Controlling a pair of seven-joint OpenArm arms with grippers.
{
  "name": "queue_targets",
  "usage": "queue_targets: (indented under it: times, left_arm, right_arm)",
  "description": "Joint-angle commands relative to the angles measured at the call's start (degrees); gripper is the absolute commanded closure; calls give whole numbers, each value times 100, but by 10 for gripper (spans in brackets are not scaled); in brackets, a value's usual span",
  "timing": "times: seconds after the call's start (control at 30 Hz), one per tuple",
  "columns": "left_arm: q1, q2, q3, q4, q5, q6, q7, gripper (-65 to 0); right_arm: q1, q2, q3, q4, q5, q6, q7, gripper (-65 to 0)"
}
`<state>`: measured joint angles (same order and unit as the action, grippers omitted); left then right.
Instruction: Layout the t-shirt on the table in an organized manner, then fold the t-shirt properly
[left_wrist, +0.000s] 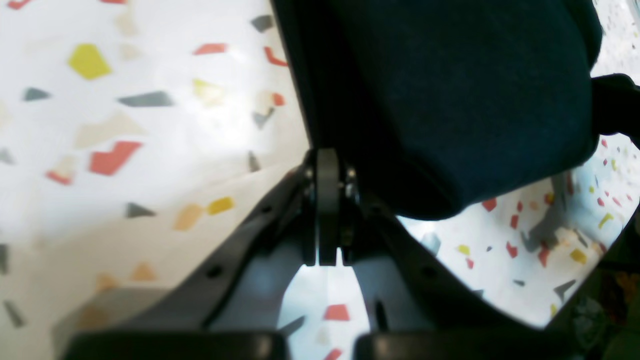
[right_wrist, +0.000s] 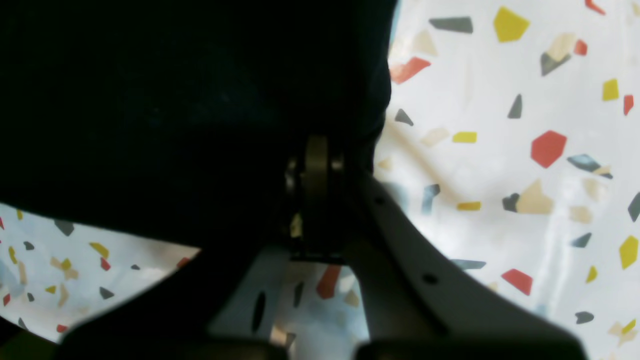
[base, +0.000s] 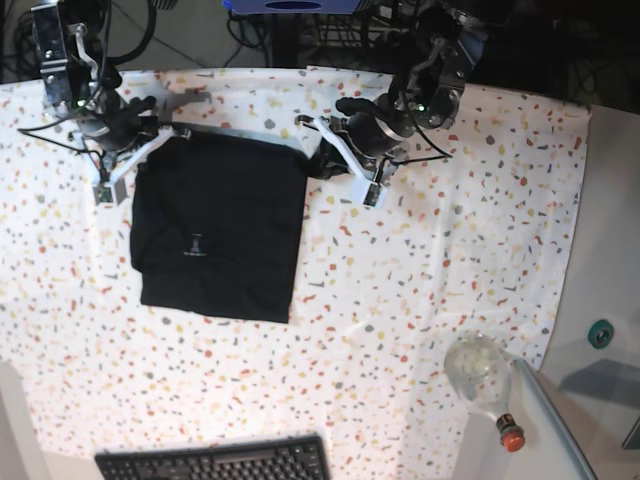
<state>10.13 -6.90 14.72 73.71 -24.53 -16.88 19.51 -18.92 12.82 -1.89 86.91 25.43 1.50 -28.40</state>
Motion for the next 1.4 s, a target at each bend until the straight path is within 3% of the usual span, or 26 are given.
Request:
queue_targets:
  times: [0.0, 0.17, 0.27, 0.47, 0.63, 0.8, 0.9, 1.03, 1.2, 1.37]
  left_arm:
    - [-6, 8, -8, 229, -92, -65, -118, 0]
    - [407, -308, -43, 1275, -136, -65, -100, 0]
    - [925, -554, -527, 1952, -136, -65, -65, 0]
    - [2534, -1293, -1670, 3095, -92, -101, -91, 0]
    - [3695, -1680, -1986, 3508, -92, -101, -100, 0]
    - [4635, -1636, -1846, 3481, 190, -92, -100, 0]
    - [4758, -1407, -1433, 2936, 1069, -83, -285, 0]
    - [4477, -853, -1046, 1187, 1983, -83, -1656, 0]
    - [3492, -352, -1011, -1389, 1772, -83, -3107, 0]
    - [2569, -1, -1002, -3024, 1649, -83, -3432, 0]
  right_arm:
    - [32, 24, 35, 192, 28, 22, 75, 0]
    - [-47, 85, 88, 667, 20, 13, 58, 0]
    - [-381, 103, 580, 1133, 20, 13, 40, 0]
    - [-1664, 349, 1609, 2205, -7, 22, -426, 0]
    - [-2649, 507, 2128, 2320, 2, 39, -452, 0]
    - [-3845, 454, 2128, 2223, -7, 866, -452, 0]
    - [-3968, 243, 1802, 1423, -24, 1103, -408, 0]
    - [-3220, 428, 1108, -414, -33, 1314, -338, 0]
    - [-1770, 1079, -993, -2718, -552, 1411, 594, 0]
    - [-592, 1272, -2831, -4335, -569, 1560, 832, 0]
